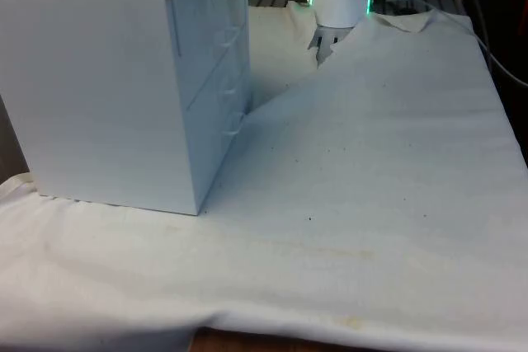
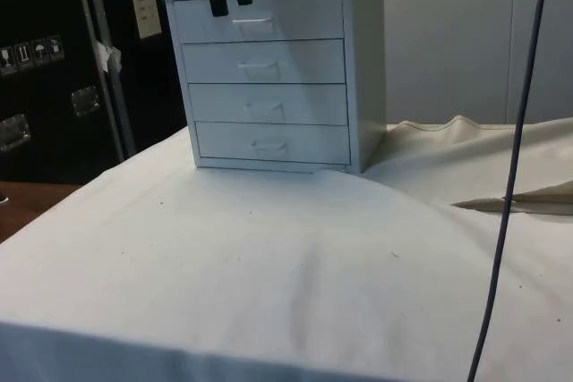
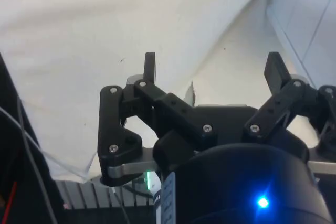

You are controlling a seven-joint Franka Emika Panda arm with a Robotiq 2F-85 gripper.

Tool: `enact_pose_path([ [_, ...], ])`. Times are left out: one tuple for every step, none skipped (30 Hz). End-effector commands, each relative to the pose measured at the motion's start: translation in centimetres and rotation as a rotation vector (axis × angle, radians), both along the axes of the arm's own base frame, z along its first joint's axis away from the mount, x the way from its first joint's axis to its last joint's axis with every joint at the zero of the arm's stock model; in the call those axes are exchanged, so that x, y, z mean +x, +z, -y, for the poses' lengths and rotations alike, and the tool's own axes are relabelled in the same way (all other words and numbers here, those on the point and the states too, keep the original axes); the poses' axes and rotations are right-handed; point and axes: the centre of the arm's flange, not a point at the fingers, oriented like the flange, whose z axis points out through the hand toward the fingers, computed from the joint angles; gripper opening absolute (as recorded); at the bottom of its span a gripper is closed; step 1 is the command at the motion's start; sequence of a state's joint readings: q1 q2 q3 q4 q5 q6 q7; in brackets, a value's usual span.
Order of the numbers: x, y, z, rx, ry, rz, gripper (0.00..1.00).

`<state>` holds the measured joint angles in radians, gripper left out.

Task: Open the drawer, then close it.

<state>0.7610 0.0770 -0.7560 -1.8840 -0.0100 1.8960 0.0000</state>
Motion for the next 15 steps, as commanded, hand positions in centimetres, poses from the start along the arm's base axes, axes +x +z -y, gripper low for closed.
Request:
enact_pose_path([
  [0.3,-0.2,-0.4,-0.009,-0.005,0.005,1.0],
  [0.4,-0.3,-0.6,-0.014,-0.005,0.007,1.0],
  [0.5,-0.5,-0.7,-0.021,-0.005,0.008,1.0],
  [0.6,-0.6,-0.8,-0.026,-0.008,0.011,1.0],
  [0.8,-0.8,-1.1,-0.038,-0.009,0.015,1.0],
  [0.8,-1.0,-1.2,-0.044,-0.011,0.015,1.0],
  [0.9,-1.0,-1.3,-0.051,-0.012,0.019,1.0],
  [1.0,-1.1,-1.4,-0.058,-0.014,0.021,1.0],
  [1.0,-1.2,-1.6,-0.065,-0.013,0.022,1.0],
  [0.9,-1.2,-1.5,-0.054,-0.012,0.011,1.0],
  [1.0,-1.3,-1.6,-0.071,-0.014,0.025,1.0],
  [1.0,-1.3,-1.7,-0.085,-0.015,0.029,1.0],
  [1.0,-1.3,-1.7,-0.093,-0.014,0.03,1.0],
  [1.0,-1.3,-1.6,-0.1,-0.015,0.033,1.0],
  [1.0,-1.3,-1.6,-0.105,-0.015,0.036,1.0],
])
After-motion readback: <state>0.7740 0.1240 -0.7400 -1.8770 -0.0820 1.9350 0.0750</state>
